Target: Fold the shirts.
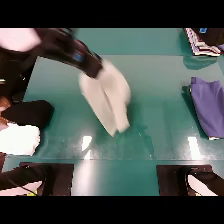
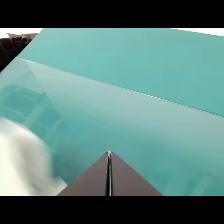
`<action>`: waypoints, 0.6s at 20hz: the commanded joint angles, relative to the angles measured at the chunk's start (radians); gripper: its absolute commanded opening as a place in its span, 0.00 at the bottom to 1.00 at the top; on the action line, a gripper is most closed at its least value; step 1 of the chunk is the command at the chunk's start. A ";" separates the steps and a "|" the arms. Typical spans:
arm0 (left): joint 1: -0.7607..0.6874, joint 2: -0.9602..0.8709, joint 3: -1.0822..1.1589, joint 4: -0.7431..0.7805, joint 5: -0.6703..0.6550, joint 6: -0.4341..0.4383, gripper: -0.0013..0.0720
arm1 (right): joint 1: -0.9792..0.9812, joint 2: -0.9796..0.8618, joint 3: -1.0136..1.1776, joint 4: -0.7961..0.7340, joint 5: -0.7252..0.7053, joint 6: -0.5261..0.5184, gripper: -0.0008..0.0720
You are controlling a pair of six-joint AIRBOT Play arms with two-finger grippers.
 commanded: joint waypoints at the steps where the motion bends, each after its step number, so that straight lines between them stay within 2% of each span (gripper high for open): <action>1: -0.075 -0.134 0.002 -0.017 0.017 0.001 0.68 | 0.000 0.026 0.006 -0.015 0.018 0.001 0.03; 4: 0.043 -0.124 0.002 0.037 -0.051 -0.053 0.68 | 0.000 0.047 0.006 -0.048 0.014 0.001 0.03; 7: 0.199 -0.106 -0.076 -0.031 -0.107 -0.105 0.68 | 0.000 0.060 0.006 -0.069 0.013 0.001 0.03; 9: 0.261 -0.092 -0.208 -0.132 -0.088 -0.102 0.68 | 0.000 0.055 0.006 -0.068 0.019 0.001 0.03; 12: 0.277 -0.067 -0.466 -0.235 0.003 -0.095 0.68 | 0.000 0.038 0.006 -0.066 0.022 0.001 0.03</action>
